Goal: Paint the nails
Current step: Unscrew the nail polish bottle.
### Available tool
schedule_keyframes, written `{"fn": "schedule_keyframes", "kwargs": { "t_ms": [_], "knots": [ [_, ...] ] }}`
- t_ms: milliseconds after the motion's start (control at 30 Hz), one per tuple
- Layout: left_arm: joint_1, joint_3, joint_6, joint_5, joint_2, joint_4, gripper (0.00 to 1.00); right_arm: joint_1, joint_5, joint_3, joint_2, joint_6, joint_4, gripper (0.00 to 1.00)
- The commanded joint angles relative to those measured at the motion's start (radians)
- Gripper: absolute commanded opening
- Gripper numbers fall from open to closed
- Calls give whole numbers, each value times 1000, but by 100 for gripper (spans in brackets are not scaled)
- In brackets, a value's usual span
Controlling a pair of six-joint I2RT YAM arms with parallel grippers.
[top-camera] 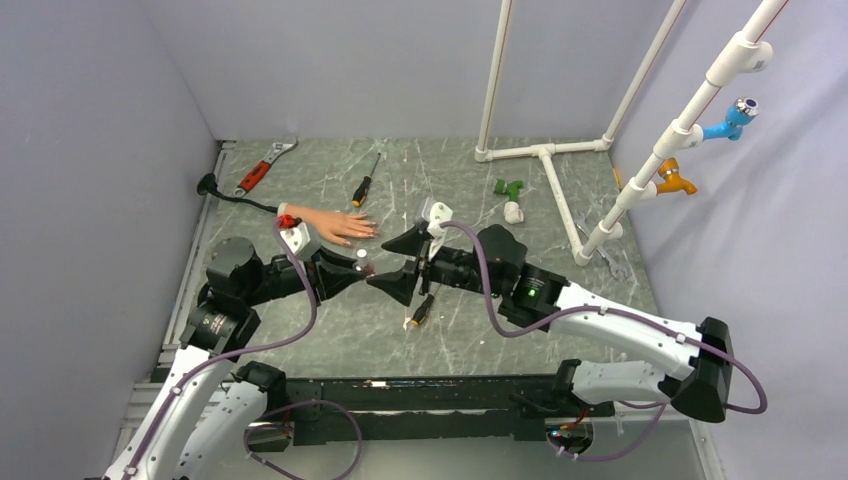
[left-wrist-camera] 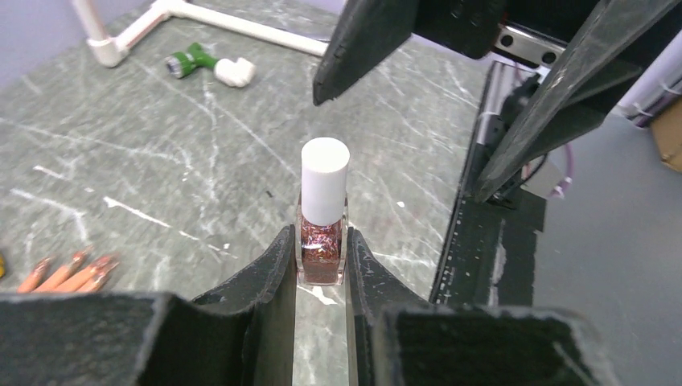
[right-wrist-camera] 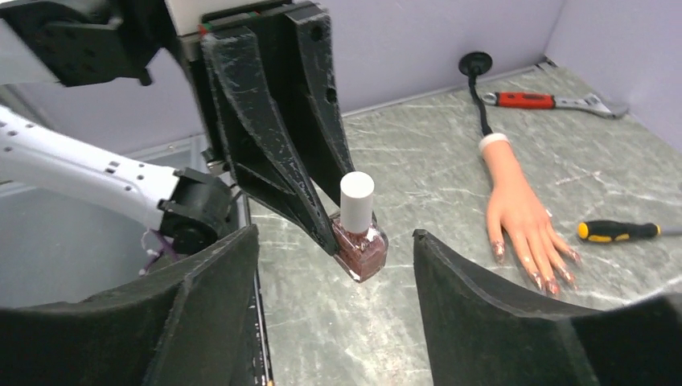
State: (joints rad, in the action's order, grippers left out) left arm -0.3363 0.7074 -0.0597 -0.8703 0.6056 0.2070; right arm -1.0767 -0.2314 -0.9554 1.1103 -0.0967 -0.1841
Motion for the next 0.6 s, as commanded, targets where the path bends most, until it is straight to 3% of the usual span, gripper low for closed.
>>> {"fn": "schedule_keyframes", "kwargs": {
  "t_ms": [0, 133, 567],
  "knots": [
    [3, 38, 9, 129, -19, -9, 0, -6, 99, -72, 45, -25, -13, 69],
    [3, 40, 9, 151, -18, -3, 0, -6, 140, -106, 80, -43, -20, 62],
    [4, 49, 17, 191, -17, 21, 0, -22, 224, -213, 184, -57, 41, 56]
  ]
}}
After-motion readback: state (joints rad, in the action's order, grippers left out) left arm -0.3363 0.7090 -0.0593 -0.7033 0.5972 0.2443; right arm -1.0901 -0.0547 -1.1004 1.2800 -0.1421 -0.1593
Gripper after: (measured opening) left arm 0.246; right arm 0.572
